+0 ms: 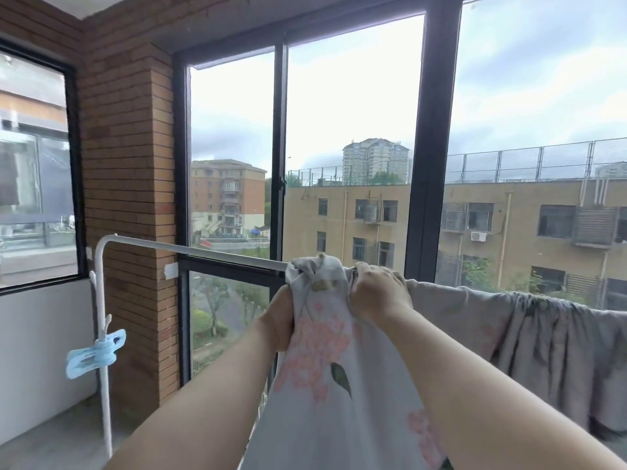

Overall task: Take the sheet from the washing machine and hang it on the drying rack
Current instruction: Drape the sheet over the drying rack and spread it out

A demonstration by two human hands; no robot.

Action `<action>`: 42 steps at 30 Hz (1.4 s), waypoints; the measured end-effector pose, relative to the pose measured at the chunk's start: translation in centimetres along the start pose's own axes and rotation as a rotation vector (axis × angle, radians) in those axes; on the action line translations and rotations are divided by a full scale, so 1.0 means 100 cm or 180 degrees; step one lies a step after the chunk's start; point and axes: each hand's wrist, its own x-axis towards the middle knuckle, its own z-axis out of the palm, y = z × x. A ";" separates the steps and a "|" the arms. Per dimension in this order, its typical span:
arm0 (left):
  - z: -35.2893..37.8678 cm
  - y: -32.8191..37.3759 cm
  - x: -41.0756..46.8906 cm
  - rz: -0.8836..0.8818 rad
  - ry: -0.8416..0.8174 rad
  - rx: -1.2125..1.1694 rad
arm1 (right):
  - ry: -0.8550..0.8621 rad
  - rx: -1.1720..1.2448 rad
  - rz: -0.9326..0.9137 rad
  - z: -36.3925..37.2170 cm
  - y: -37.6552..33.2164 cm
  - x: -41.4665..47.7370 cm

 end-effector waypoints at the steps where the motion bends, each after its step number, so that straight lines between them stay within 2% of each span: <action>1: 0.000 -0.003 0.004 0.0011 -0.0045 -0.0025 | 0.0043 -0.0010 -0.0024 0.004 0.000 0.000; 7: 0.013 0.013 0.001 0.0011 -0.0155 0.0093 | 0.0012 -0.0070 0.0089 0.004 0.006 0.003; 9: 0.013 0.022 0.007 0.0074 0.0041 0.0153 | 0.0031 -0.0073 0.0135 0.001 0.009 0.000; 14: 0.003 0.058 0.002 0.0342 0.1315 0.0232 | -0.0023 -0.0037 0.0260 -0.018 0.014 -0.010; 16: -0.022 0.071 0.008 0.0584 0.2008 0.0173 | -0.0021 -0.0114 0.0371 -0.024 0.019 -0.015; 18: -0.045 0.075 0.017 0.0827 0.2408 0.0364 | 0.0026 -0.0225 0.0461 -0.028 0.025 -0.020; 23: -0.067 0.067 0.036 0.0987 0.2389 0.0802 | 0.0163 -0.0297 0.0951 -0.038 0.040 -0.023; 28: -0.061 0.077 0.011 0.0912 0.2620 0.0739 | 0.0725 -0.0598 0.1447 -0.050 0.064 -0.029; 30: -0.065 0.078 0.013 0.0763 0.2477 0.0774 | 0.0882 -0.0894 0.1434 -0.050 0.058 -0.030; 32: -0.069 0.074 0.017 0.0412 0.2036 0.0670 | 0.1075 -0.1003 0.1080 -0.046 0.041 -0.027; 34: -0.072 0.067 0.016 0.0158 0.1595 0.0565 | 0.1088 -0.0726 0.0483 -0.036 0.015 -0.018; 37: -0.072 0.060 0.008 0.0042 0.1117 0.0496 | 0.0719 -0.0260 -0.0152 -0.016 -0.030 -0.002; 42: -0.078 0.052 0.007 -0.0025 0.0278 0.0318 | 0.0053 -0.0160 0.0164 0.017 -0.048 0.017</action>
